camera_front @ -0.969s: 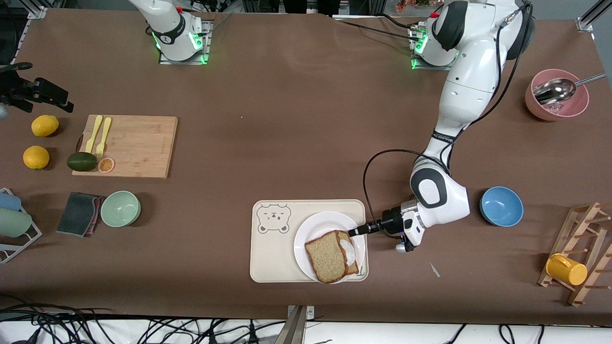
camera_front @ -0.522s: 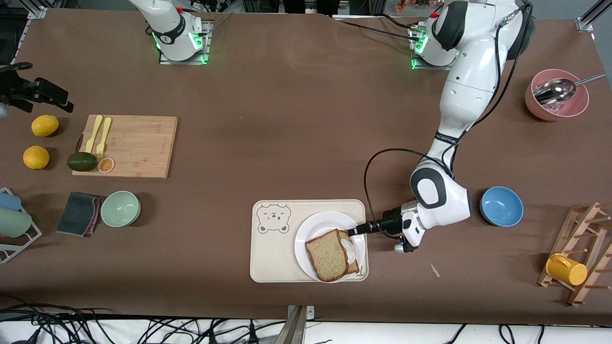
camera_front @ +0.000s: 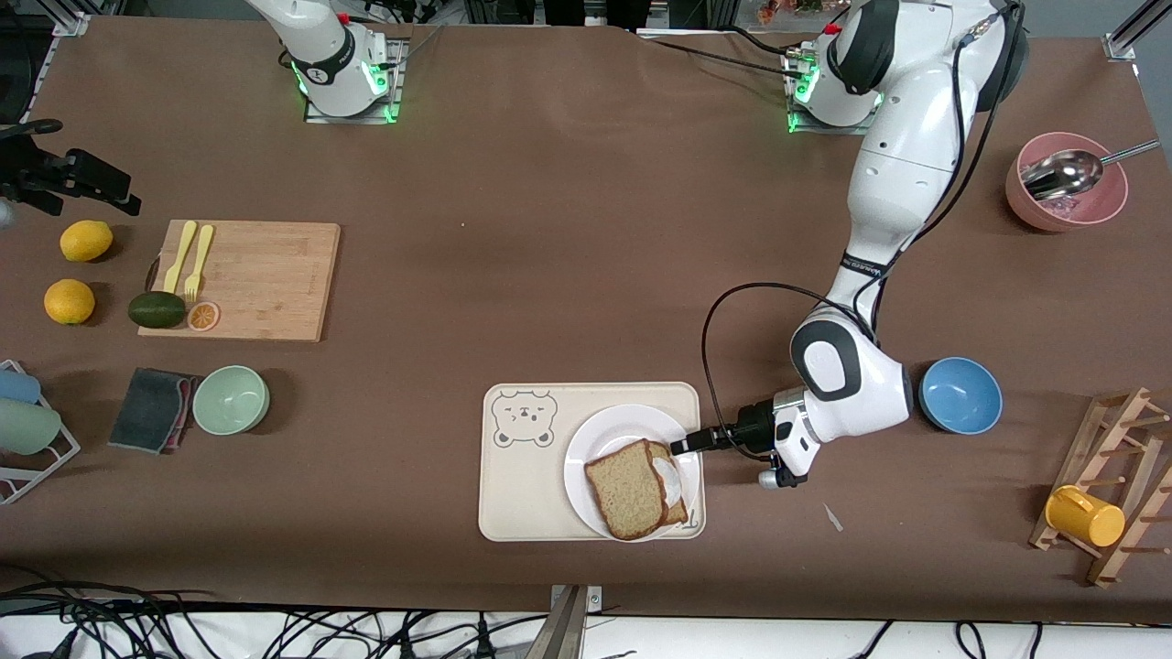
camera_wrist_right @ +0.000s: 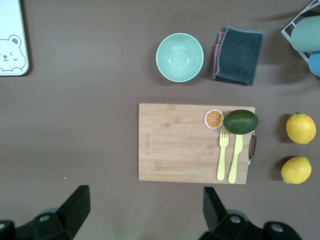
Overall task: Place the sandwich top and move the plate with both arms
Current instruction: 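Open the left gripper and release the plate rim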
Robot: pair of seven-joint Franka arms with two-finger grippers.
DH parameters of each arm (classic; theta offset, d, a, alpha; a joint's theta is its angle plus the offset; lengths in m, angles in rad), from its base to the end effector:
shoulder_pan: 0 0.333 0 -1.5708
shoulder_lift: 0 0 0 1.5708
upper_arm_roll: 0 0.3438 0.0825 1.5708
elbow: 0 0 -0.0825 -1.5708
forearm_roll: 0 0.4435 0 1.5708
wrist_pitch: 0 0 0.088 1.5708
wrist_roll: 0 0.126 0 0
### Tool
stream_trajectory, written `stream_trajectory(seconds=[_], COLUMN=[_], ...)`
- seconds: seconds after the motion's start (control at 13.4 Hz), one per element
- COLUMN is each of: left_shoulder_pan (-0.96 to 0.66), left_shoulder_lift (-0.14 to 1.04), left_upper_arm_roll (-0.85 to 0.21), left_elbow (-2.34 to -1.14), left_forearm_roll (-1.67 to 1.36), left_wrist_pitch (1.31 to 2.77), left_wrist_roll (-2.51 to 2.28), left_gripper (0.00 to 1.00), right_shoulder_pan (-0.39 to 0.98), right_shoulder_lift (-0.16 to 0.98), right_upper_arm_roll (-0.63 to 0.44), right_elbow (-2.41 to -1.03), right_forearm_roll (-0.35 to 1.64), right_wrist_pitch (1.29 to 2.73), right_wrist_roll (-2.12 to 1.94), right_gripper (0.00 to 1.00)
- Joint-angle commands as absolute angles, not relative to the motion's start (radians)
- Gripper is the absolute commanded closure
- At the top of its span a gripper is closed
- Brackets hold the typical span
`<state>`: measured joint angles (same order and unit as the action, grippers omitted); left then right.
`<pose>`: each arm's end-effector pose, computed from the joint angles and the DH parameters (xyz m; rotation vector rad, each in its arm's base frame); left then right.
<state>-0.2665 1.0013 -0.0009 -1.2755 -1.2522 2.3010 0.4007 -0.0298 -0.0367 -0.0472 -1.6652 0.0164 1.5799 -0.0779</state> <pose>0.7934 -0.2518 0.1185 2.2148 0.2455 0.0972 0.5975 -0.0445 0.6063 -3.1189 -0.0007 0.0735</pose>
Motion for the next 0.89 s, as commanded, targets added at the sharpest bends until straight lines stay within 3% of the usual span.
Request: stream_trajectory(seconds=[0.0,0.3,0.6,0.82], left_shoulder_pan=[-0.264,-0.244,-0.235,-0.227], left_shoulder_lift=[0.971,0.956,0.920,0.875], left_upper_arm_roll=[0.002,0.002,0.002,0.002], left_elbow=[-1.296,-1.310,-1.347,-1.385], left_forearm_roll=[-1.200,-1.144,-1.086,-1.003], left_wrist_pitch=[2.267,2.264,2.247,2.247], left_wrist_roll=[0.380,0.387,0.390,0.390], left_gripper=[0.41,0.29,0.29,0.17], right_shoulder_pan=[-0.041,-0.041,-0.041,-0.041], right_shoulder_lift=[-0.037,-0.037,-0.037,-0.037], right_upper_arm_roll=[-0.038,-0.038,-0.038,-0.038], right_elbow=[-1.655,-1.655,-1.655,-1.655], right_forearm_roll=[0.017,0.017,0.017,0.017], right_wrist_pitch=[1.568,1.568,1.566,1.568], right_wrist_roll=[-0.075,-0.075,-0.075,-0.075], right_gripper=[0.00,0.00,0.00,0.00])
